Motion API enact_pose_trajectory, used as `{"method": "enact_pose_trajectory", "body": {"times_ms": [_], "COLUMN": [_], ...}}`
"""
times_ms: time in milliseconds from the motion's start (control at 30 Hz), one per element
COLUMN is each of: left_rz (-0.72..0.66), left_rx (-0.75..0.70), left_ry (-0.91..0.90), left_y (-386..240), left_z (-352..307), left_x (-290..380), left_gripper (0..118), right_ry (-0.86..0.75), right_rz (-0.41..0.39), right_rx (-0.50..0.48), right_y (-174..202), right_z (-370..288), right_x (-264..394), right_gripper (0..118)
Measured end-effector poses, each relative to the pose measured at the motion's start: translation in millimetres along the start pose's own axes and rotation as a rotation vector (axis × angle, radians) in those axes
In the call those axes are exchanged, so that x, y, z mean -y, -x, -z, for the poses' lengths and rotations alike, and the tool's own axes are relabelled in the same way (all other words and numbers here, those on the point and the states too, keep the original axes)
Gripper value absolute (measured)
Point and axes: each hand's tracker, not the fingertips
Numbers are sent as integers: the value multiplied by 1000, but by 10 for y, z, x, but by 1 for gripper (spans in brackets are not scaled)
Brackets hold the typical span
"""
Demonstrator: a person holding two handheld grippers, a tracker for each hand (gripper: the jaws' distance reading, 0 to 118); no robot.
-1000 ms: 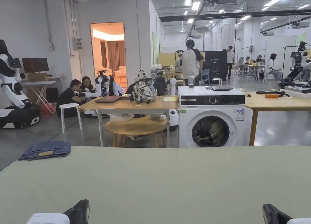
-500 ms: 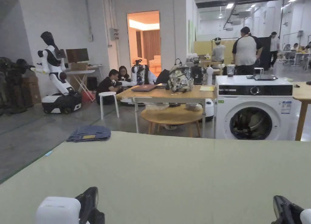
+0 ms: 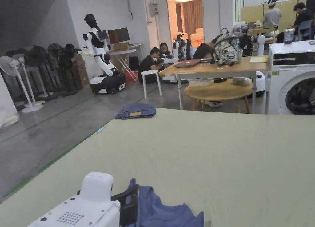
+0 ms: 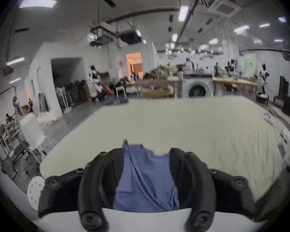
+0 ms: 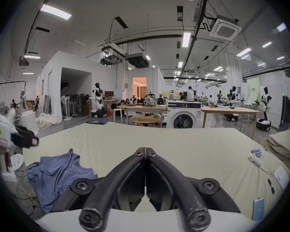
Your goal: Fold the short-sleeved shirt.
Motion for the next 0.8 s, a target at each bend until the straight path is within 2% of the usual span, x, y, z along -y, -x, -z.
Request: {"method": "enact_pose_trajectory", "body": {"times_ms": [100, 233, 333, 400, 433, 467, 500, 533, 567, 667, 733, 800], "left_rz": [-47, -135, -142, -166, -160, -156, -141, -116, -84, -122, -242, -427], "left_rx": [94, 202, 138, 154, 147, 139, 154, 157, 139, 140, 185, 267], "left_ry": [217, 395, 517, 551, 512, 516, 537, 542, 548, 569, 556, 422], "left_y": [122, 168, 170, 195, 174, 146, 181, 167, 152, 161, 304, 583], "left_z": [602, 1393, 1887, 2025, 1950, 1944, 2013, 2031, 2055, 2068, 2036, 1894], "left_x": [281, 694, 983, 1121, 1087, 1001, 1027, 1006, 985, 933, 846, 600], "left_gripper": [68, 66, 66, 63, 57, 42, 26, 4, 0, 0, 0, 0], "right_ry": [26, 82, 128, 152, 159, 171, 183, 194, 217, 229, 223, 210], "right_rz": [3, -9, 3, 8, 9, 13, 25, 44, 72, 100, 99, 94], "right_rx": [0, 29, 51, 73, 79, 93, 107, 105, 101, 107, 111, 127], "right_y": [-83, -213, -334, -416, -454, -502, -542, -580, -621, -661, -705, -767], "right_z": [-7, -31, -65, -105, -125, -136, -145, -148, -150, -235, -305, -361], "right_x": [90, 227, 323, 390, 425, 487, 541, 581, 621, 649, 654, 644], "right_gripper": [0, 0, 0, 0, 0, 0, 0, 0, 0, 0, 0, 0]}}
